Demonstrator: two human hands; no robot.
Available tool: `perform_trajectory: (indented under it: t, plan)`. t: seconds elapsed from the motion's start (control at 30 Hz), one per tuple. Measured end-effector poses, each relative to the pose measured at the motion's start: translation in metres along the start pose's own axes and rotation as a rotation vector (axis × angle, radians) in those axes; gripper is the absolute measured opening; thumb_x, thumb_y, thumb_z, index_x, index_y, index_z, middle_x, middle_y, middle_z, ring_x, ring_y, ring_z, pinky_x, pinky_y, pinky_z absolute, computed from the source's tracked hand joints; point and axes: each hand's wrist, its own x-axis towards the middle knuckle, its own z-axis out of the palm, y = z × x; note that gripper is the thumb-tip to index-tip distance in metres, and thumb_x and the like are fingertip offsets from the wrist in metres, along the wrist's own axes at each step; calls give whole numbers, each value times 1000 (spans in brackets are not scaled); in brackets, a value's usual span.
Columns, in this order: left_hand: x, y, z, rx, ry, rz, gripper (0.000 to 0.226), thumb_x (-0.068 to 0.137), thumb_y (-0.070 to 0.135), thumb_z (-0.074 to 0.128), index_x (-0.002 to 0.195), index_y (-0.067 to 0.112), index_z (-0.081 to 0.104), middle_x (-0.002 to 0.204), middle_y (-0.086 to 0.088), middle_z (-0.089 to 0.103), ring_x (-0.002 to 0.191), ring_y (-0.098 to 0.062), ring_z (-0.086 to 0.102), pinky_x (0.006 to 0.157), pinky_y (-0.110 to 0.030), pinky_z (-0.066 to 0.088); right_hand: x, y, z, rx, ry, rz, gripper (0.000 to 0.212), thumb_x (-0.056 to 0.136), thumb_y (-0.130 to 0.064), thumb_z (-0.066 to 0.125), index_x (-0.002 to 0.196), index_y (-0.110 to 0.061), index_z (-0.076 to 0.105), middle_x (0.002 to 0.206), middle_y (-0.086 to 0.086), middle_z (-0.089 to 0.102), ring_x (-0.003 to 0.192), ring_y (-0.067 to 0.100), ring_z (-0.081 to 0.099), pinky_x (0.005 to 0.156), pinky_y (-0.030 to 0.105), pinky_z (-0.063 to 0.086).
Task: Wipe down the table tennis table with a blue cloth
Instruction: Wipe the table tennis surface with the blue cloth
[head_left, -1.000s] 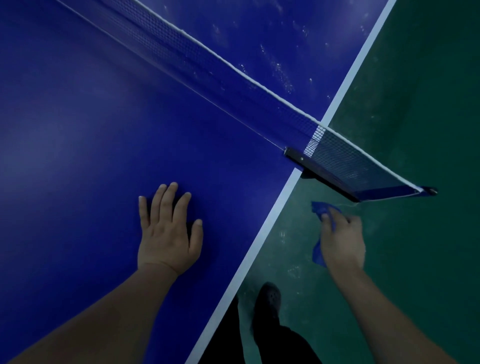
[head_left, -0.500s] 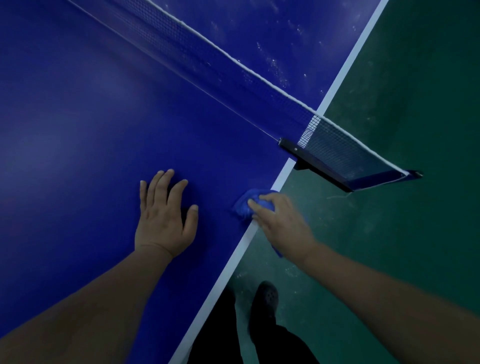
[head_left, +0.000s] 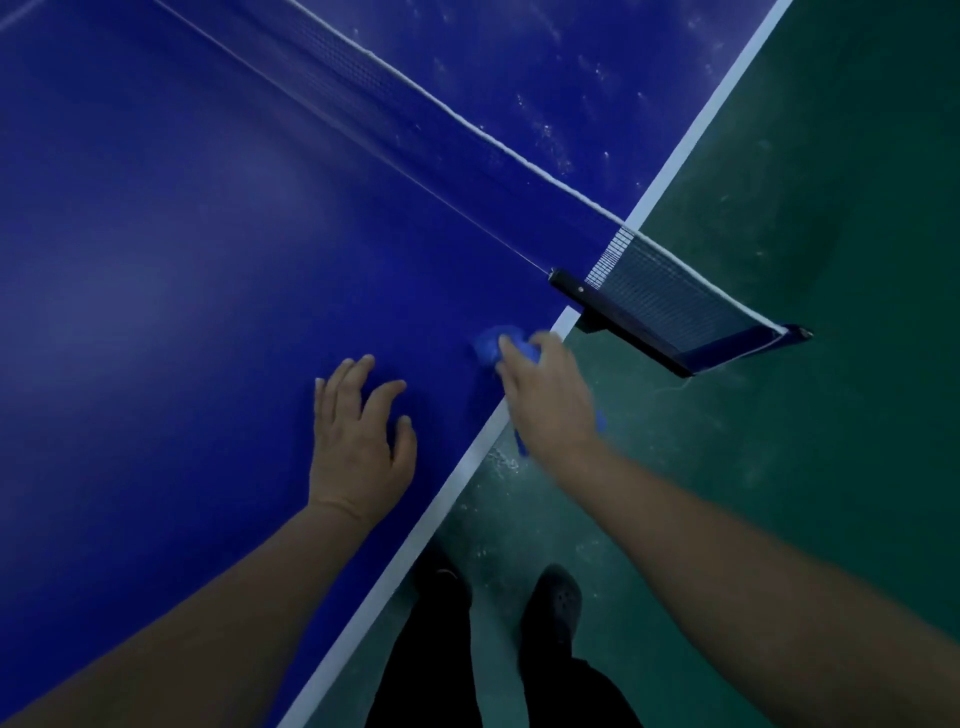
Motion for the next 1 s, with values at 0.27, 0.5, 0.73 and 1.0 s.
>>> perform_trajectory:
  t: [0.27, 0.5, 0.73, 1.0]
  plan:
    - [-29, 74, 32, -8, 9, -70, 33, 89, 11, 59, 122, 6, 63, 146, -19, 43, 144, -37, 28, 121, -56, 12, 3, 72, -5, -43, -173, 299, 42, 93, -18, 51, 134, -27, 48, 111, 3, 46, 68, 14, 65, 55, 33, 47]
    - [-48, 170, 78, -21, -68, -81, 40, 89, 28, 48, 120, 10, 66, 129, -6, 61, 132, -30, 46, 119, -54, 22, -107, 244, -59, 224, -143, 330, 39, 98, -35, 57, 136, -23, 60, 124, 6, 51, 99, 28, 61, 80, 28, 39]
    - [-47, 320, 143, -165, -69, -144, 34, 89, 11, 66, 123, 9, 64, 126, -4, 62, 118, -17, 53, 106, -44, 44, -100, 350, -165, 366, -37, 101, 38, 94, -28, 65, 132, -27, 63, 112, -16, 46, 90, -6, 44, 74, 24, 40]
    - [21, 429, 159, -290, 49, -104, 35, 89, 14, 65, 123, 10, 64, 129, -2, 59, 121, -13, 53, 108, -23, 37, -8, 407, -235, 401, -38, -3, 40, 95, -28, 64, 134, -26, 62, 120, -7, 52, 98, 8, 55, 80, 27, 43]
